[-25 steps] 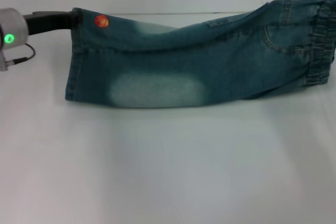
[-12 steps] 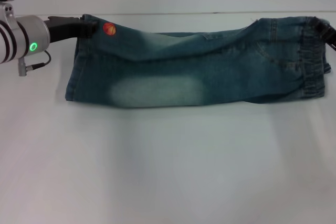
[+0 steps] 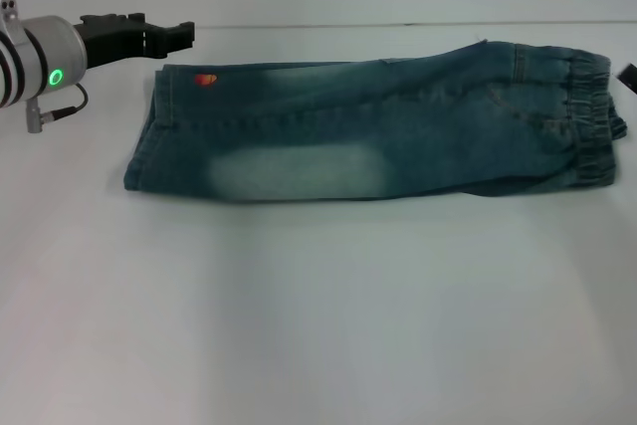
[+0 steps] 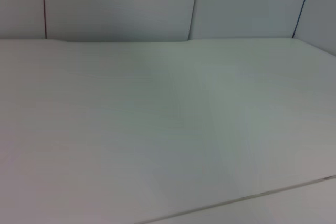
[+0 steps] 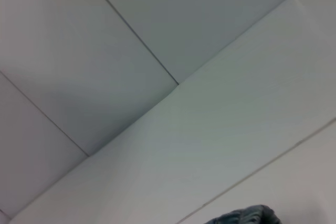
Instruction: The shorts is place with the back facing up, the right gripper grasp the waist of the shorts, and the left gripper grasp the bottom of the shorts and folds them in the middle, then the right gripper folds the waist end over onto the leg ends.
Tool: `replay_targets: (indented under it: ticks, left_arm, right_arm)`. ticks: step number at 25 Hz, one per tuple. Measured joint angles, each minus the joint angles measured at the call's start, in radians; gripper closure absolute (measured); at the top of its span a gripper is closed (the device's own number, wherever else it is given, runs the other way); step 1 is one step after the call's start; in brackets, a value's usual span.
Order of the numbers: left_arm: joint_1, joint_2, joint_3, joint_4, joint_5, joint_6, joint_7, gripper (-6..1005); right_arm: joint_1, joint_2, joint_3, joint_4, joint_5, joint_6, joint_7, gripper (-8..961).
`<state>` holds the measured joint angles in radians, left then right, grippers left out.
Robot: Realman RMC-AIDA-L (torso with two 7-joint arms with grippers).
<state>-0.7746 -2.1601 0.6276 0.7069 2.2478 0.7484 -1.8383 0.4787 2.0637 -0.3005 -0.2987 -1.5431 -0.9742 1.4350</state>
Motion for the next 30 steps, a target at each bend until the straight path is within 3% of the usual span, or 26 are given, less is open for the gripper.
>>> replay_targets:
  ticks: [2, 4, 8, 14, 30]
  left_arm:
    - [0.004, -0.001, 0.002, 0.007, 0.0, 0.006, 0.0, 405]
    - [0.015, -0.004, 0.013, 0.024, -0.004, 0.022, 0.001, 282]
    - [0.043, -0.009, 0.089, 0.033, -0.039, 0.037, -0.002, 103]
    - [0.089, -0.01, 0.19, 0.041, -0.126, 0.038, -0.001, 50]
    - [0.104, -0.012, 0.21, 0.039, -0.134, 0.038, 0.005, 51]
  right_arm:
    - [-0.029, 0.003, -0.001, -0.016, 0.0, -0.016, 0.009, 336]
    - [-0.044, 0.006, -0.001, -0.029, 0.0, -0.012, 0.011, 135]
    - [-0.041, 0.006, -0.011, -0.032, 0.0, 0.018, 0.009, 138]
    - [0.0, 0.01, -0.059, -0.032, 0.0, 0.096, 0.002, 141]
    - [0.036, 0.02, -0.113, -0.023, 0.0, 0.203, 0.011, 151]
